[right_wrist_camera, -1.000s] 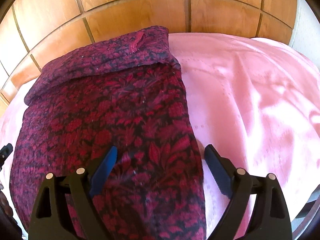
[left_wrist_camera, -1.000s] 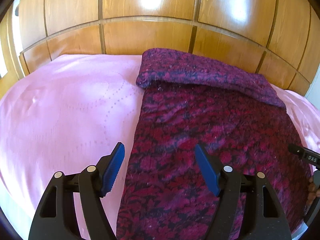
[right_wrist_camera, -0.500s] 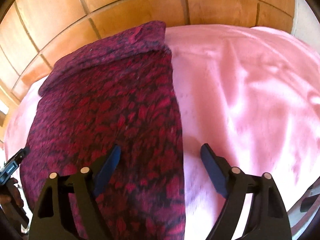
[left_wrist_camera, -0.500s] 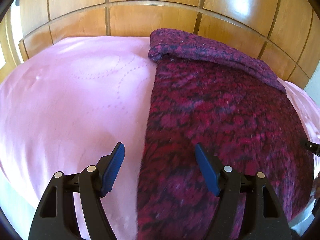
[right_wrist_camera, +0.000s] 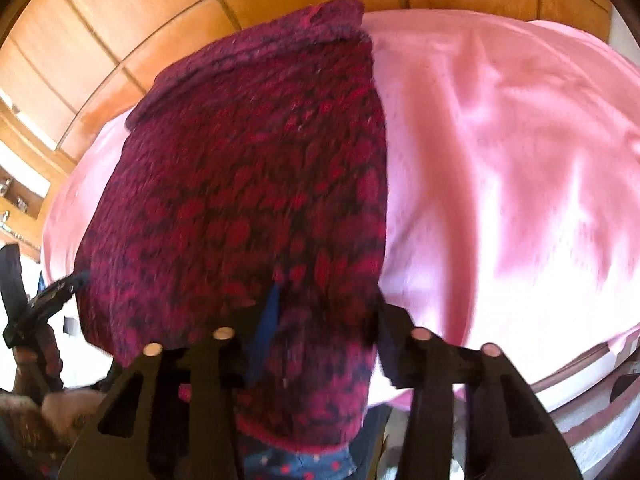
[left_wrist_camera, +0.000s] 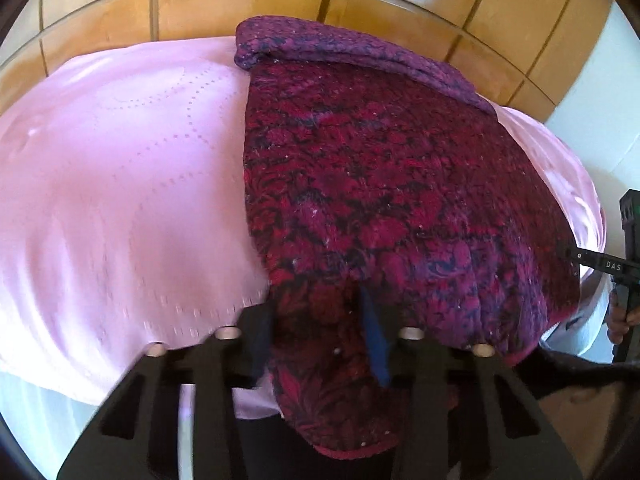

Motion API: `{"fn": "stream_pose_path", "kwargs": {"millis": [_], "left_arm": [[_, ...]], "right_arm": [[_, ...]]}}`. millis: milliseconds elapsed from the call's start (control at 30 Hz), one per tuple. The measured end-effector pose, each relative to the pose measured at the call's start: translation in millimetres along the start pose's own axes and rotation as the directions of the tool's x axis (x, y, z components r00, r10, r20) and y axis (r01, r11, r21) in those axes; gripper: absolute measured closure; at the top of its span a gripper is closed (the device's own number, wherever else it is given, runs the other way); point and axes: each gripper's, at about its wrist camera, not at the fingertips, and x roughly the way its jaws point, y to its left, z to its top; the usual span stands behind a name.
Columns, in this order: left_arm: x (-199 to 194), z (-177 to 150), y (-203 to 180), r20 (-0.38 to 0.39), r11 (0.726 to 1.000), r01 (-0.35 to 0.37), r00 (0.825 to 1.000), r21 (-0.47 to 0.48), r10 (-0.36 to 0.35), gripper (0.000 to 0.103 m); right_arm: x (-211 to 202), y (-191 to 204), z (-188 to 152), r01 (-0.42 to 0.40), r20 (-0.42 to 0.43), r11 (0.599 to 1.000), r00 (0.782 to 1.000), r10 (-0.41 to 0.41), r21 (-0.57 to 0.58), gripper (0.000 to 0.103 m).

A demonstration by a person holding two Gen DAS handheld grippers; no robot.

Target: Fold small clothes

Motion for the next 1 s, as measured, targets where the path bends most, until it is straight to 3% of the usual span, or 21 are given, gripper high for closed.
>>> {"fn": "stream_pose_path", "kwargs": {"millis": [100,167,267,400,567,767,867,933,1000], "left_arm": [[-13,7,7,0.024,0.998,0.055,0.998,-0.032,-0.054,0.086],[-24,16,14,0.055,0.99,0.12,0.992,-0.067,-0.117,0.087],[-36,39,24,0.127,0.966,0.229,0.969,-0.119,-0.214,0.087],[-31,74,31,0.194,0.93,0.319,0.939,-0.181,-0.284,0.088],[4,118,42,0.202,0.908,0.331,0.937,-0.257,-0.285,0.088],[57,168,64,0.133,0.868,0.313,0.95,-0.387,-0.283,0.088],[66,184,71,0.118,0.845,0.315,0.949,-0.433,-0.293,0.073],[60,189,85,0.171,0.814,0.329,0.944,-0.478,-0.281,0.029],[46,187,102,0.255,0.782,0.352,0.934,-0.515,-0.252,0.026]], "right_arm": [[-6,4,2,-0.052,-0.015,0.999,0.999,0.052,0.008,0.085],[-20,9,13,-0.097,0.034,0.995,0.995,0.097,0.001,0.086],[-30,14,38,-0.169,0.106,0.986,0.98,0.166,0.013,0.087],[-22,25,80,-0.236,0.176,0.972,0.957,0.228,0.02,0.087],[13,18,130,-0.204,0.197,0.976,0.963,0.185,0.08,0.088],[53,-5,170,-0.171,0.15,0.96,0.979,0.14,0.22,0.088],[59,-17,182,-0.213,0.146,0.94,0.973,0.179,0.266,0.078],[54,-23,182,-0.271,0.157,0.918,0.959,0.234,0.289,0.063],[45,-27,178,-0.32,0.186,0.898,0.944,0.273,0.303,0.04]]}}
